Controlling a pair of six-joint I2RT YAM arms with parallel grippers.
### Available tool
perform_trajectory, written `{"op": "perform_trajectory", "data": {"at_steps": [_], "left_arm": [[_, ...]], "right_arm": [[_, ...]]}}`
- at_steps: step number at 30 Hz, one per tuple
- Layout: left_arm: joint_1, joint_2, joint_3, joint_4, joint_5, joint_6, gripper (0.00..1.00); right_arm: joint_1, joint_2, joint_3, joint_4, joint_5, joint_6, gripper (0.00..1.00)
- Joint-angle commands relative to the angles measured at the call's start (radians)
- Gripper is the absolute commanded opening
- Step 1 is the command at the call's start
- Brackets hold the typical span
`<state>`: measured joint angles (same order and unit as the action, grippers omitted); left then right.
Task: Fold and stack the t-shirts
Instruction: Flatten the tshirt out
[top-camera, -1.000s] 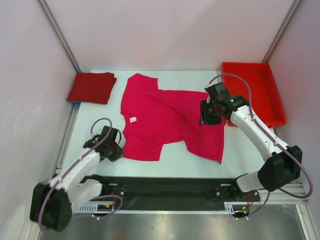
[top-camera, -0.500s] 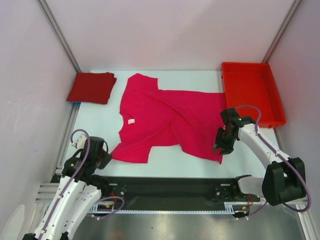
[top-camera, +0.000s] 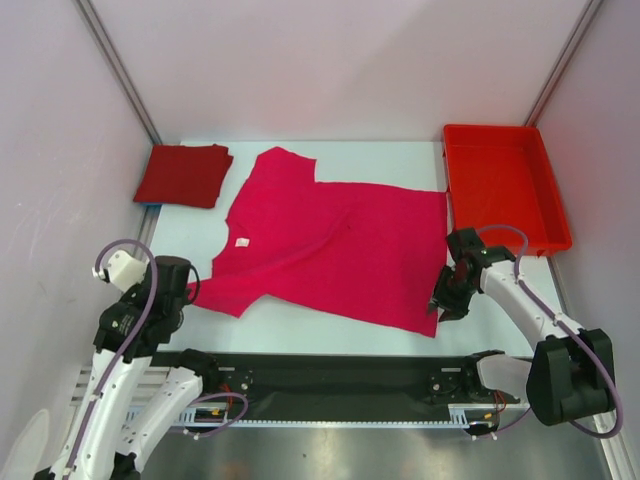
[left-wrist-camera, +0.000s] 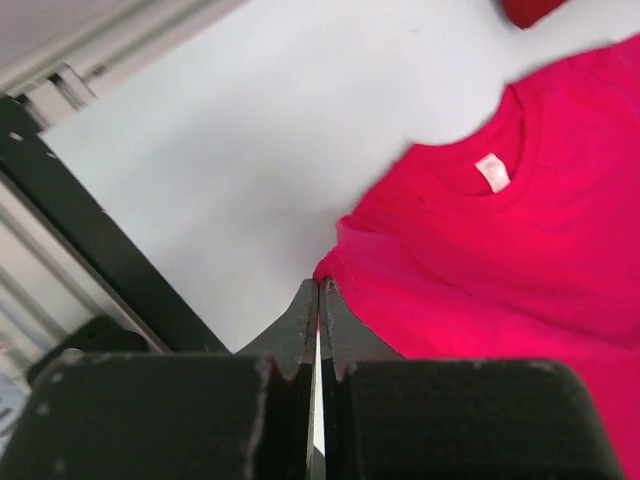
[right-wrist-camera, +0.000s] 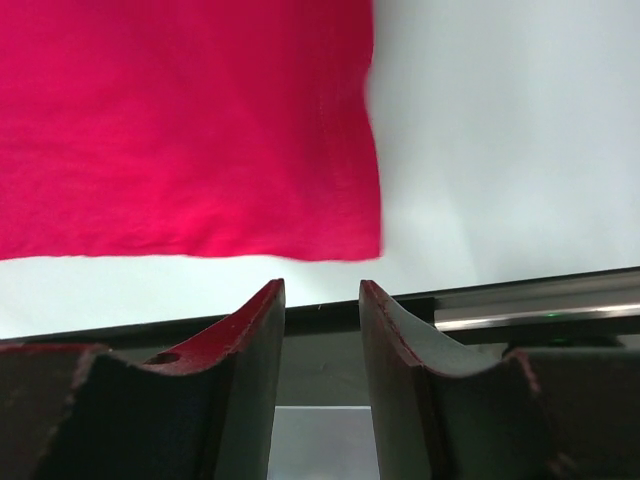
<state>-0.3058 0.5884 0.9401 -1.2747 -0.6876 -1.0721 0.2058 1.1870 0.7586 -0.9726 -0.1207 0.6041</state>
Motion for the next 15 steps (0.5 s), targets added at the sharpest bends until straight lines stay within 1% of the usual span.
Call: {"op": "perform_trajectory", "data": {"at_steps": [1,2,5,8,9,11,12,14,15], "left_arm": [[-0.003,0.024,0.058,-0.044,-0.164,0.047,0.0],[-0.003,0.031,0.072,-0.041,-0.191,0.058,0.0],[-0.003,0.036,0.078,-0.014,-0.187,0.103,0.0],[-0.003,0.028,0.056,0.018,-0.141,0.112,0.0],[-0.003,0.021,0.046,0.032,-0.103,0.119,0.0],[-0.003,0.014,0.019,0.066,-0.07,0.13,0.0],[-0.003,0.011,0.013,0.072,-0.055,0.133,0.0],[-0.003,0.007,-0.003,0.086,-0.032,0.135,0.0],[-0.003,0.005,-0.007,0.09,-0.027,0.138,0.0]], "right_arm": [[-0.002,-0.032,-0.031,0.023,-0.014,0.034,0.42],[0.0,-0.03,-0.051,0.035,-0.025,0.036,0.42],[0.004,-0.024,-0.082,0.048,-0.04,0.046,0.42],[0.015,-0.035,-0.111,0.054,-0.048,0.072,0.41],[0.024,-0.039,-0.122,0.055,-0.048,0.086,0.42],[0.061,-0.046,-0.125,0.057,-0.036,0.126,0.41],[0.11,-0.043,-0.125,0.057,-0.028,0.143,0.41],[0.159,-0.04,-0.127,0.058,0.007,0.198,0.41],[0.203,-0.037,-0.133,0.064,0.015,0.216,0.41]]}}
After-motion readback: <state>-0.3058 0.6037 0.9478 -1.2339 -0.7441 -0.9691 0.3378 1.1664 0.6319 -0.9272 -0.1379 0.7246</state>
